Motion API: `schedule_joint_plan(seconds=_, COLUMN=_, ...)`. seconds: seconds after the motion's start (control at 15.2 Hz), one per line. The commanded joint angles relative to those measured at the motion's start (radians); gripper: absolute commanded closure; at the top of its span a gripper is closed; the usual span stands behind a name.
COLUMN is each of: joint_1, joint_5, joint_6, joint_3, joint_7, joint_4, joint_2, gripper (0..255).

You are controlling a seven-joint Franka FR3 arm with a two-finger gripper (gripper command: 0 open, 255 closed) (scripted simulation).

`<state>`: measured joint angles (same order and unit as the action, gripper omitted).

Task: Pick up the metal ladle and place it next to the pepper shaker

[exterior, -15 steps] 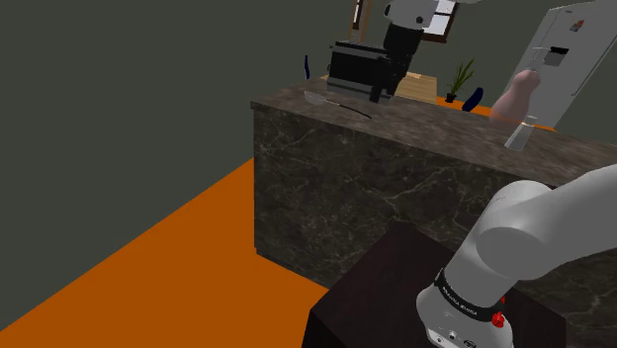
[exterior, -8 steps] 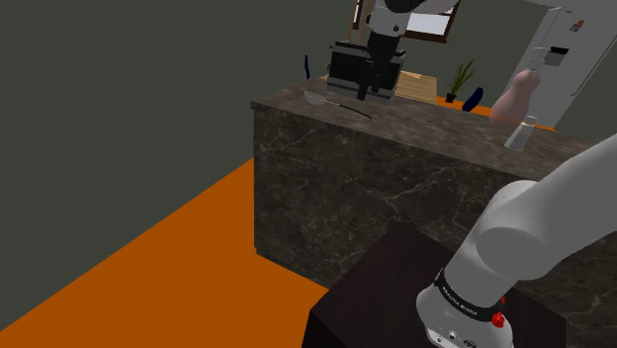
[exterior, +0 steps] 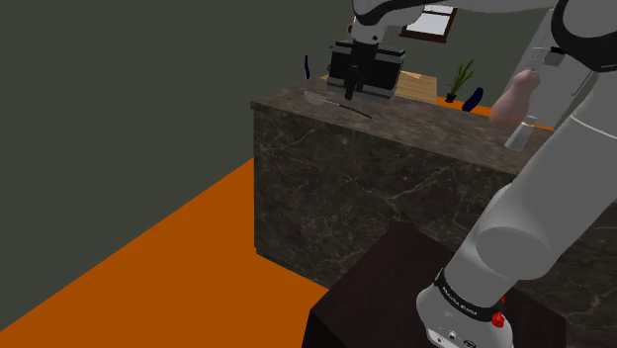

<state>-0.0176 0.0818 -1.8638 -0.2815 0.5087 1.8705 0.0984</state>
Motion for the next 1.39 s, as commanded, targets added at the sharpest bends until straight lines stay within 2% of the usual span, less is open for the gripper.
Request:
schedule_joint_plan(seconds=0.0, joint_1=-0.004, joint_5=-0.02, joint_6=-0.006, joint_3=-0.013, joint_7=0.047, joint_4=-0.073, joint_2=-0.083, gripper=0)
schedule_joint_plan(seconds=0.46, joint_1=-0.052, joint_5=-0.099, joint_6=0.019, joint_3=-0.028, joint_7=0.191, joint_4=-0.366, joint_2=-0.365, gripper=0)
schedule_joint_plan(seconds=0.92, joint_1=-0.055, joint_5=-0.103, joint_6=-0.069, joint_3=-0.026, joint_7=0.194, joint_4=-0.292, joint_2=-0.379, gripper=0)
schedule_joint_plan(seconds=1.32, joint_1=-0.056, joint_5=-0.104, joint_6=-0.077, joint_3=-0.026, joint_7=0.194, joint_4=-0.286, joint_2=-0.38, gripper=0)
